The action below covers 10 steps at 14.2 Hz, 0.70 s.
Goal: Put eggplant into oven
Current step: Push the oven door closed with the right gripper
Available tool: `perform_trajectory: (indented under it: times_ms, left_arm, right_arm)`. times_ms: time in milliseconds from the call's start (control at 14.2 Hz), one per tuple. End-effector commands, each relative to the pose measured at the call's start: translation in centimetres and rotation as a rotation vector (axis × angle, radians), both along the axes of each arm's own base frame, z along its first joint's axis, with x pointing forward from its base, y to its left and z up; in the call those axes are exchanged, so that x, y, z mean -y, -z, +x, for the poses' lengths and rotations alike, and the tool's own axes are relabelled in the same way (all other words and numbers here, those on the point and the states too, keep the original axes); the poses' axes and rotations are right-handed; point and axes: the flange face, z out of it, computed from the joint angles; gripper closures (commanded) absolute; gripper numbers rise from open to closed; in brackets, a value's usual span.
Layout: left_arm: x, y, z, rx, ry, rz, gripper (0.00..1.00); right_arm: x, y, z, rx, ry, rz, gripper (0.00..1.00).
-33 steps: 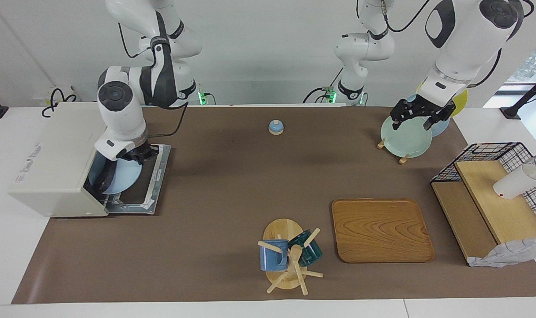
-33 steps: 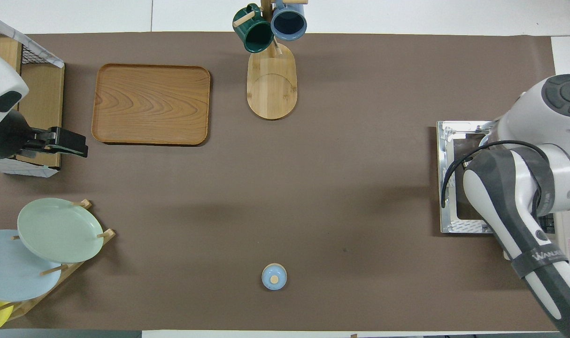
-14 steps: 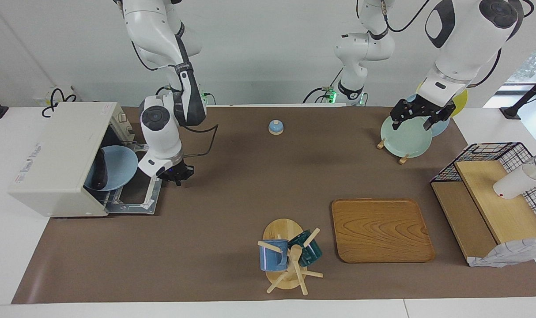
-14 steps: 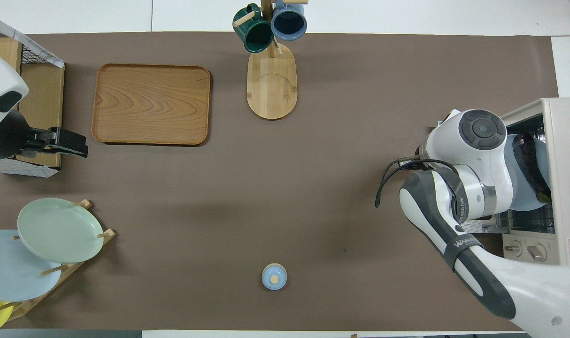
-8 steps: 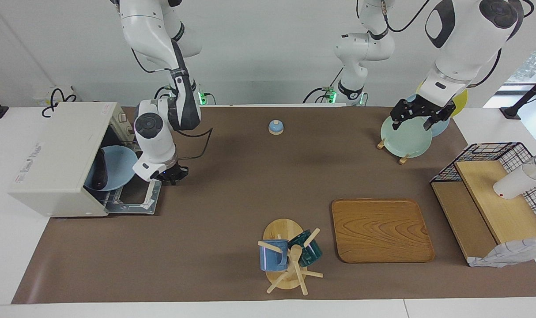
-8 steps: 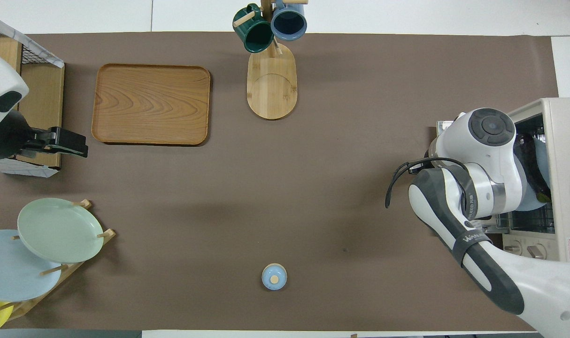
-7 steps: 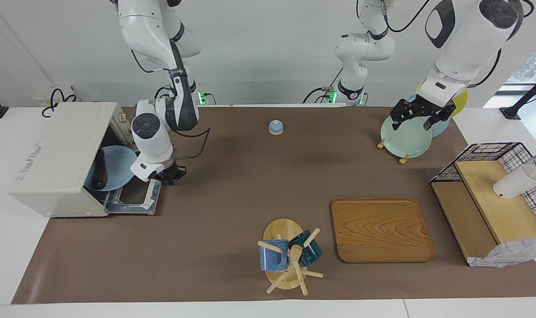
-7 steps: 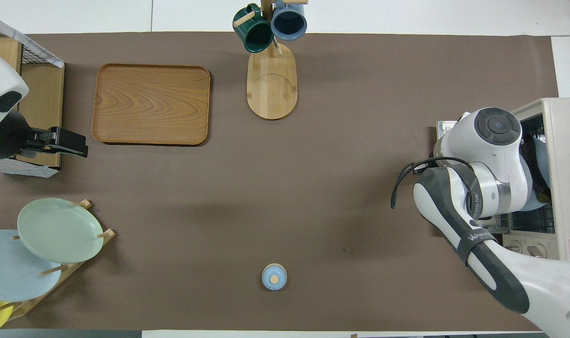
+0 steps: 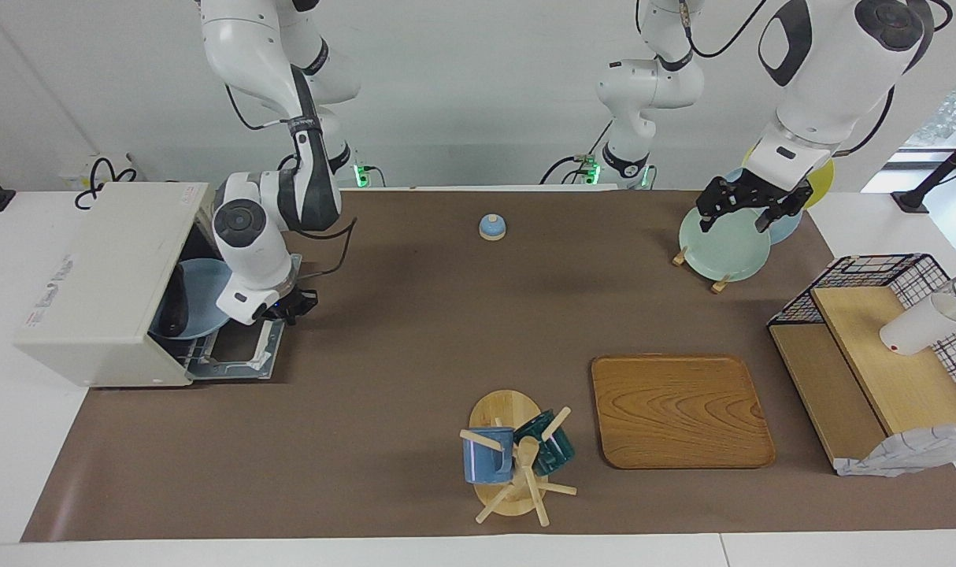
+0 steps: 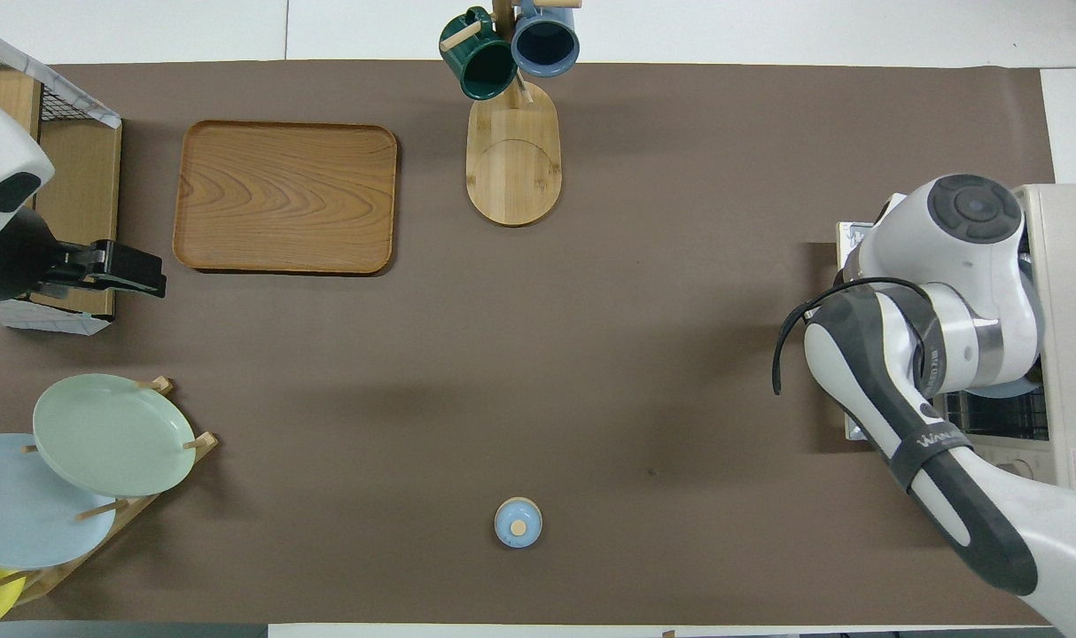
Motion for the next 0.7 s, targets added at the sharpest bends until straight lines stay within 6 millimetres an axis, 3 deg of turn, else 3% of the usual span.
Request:
perform_trajectory:
  times_ms: [0,211,282,423,564,634]
  left_arm:
    - [-0.3,-0.3,-0.6,0.009,-0.004,0.000,0.00]
    - [-0.3,-0.3,-0.5,0.009,-0.003,-0.001,0.00]
    - [-0.3,-0.3,-0.5,0.008,-0.003,0.000,0.00]
    - [-0.3,-0.3,-0.5,0.009,-0.003,-0.001,0.00]
    - [-0.4,-0.3,-0.5,0.009,-0.004,-0.001,0.00]
    - [-0.3,-0.3,-0.5,0.009,-0.003,-0.001,0.00]
  right_arm:
    - [5.7,-7.3,2.0,0.005,-0.040,-0.056,1.00]
    - [11.1,-11.2,0.2,-0.012,-0.050,-0.034,1.00]
    - [11.7,-13.5,-0.4,-0.007,-0.036,-0.019,1.00]
    - [11.3,-17.5,-1.0,-0.005,-0.003,0.019,1.00]
    - [10.2,-21.8,-0.9,0.006,0.001,0.033,0.88]
    - [9.9,-23.7,-0.9,0.016,0.017,0.032,0.73]
